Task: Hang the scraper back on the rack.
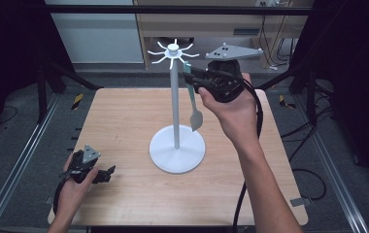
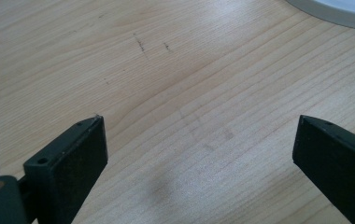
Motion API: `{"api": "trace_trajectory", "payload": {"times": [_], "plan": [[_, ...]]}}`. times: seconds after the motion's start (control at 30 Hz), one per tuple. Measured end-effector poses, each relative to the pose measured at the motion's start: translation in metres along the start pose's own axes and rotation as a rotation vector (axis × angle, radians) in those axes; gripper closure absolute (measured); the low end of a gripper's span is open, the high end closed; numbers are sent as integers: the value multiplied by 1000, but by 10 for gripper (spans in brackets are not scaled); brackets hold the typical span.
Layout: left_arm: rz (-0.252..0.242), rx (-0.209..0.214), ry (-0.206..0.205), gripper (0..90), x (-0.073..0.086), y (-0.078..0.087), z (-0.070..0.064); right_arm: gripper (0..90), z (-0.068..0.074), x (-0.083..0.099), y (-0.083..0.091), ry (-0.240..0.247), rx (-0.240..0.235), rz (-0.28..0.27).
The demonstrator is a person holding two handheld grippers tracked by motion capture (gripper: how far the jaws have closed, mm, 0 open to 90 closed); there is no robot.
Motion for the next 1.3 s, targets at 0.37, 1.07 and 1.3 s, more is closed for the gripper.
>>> {"api": "trace_trajectory", "payload": {"times": [0.37, 1.07, 1.3], "plan": [[0, 0, 1, 29, 0, 0, 0, 724, 0, 1, 0, -7, 0, -4], [4, 4, 0, 29, 0, -1, -1, 695, -16, 18, 25, -13, 55, 20], [11, 4, -8, 29, 0, -1, -1, 602, -25, 30, 30, -32, 85, 47]]}}
Point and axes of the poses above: each handheld gripper's, and its own axes: y roughly backward along the jaws, x roughly out of its underside, z roughly to its left, the point moved 2 cm from there along -y, roughly forward along the jaws, and after that the axes turned 1 degree about -x, right-handed, at the moved point
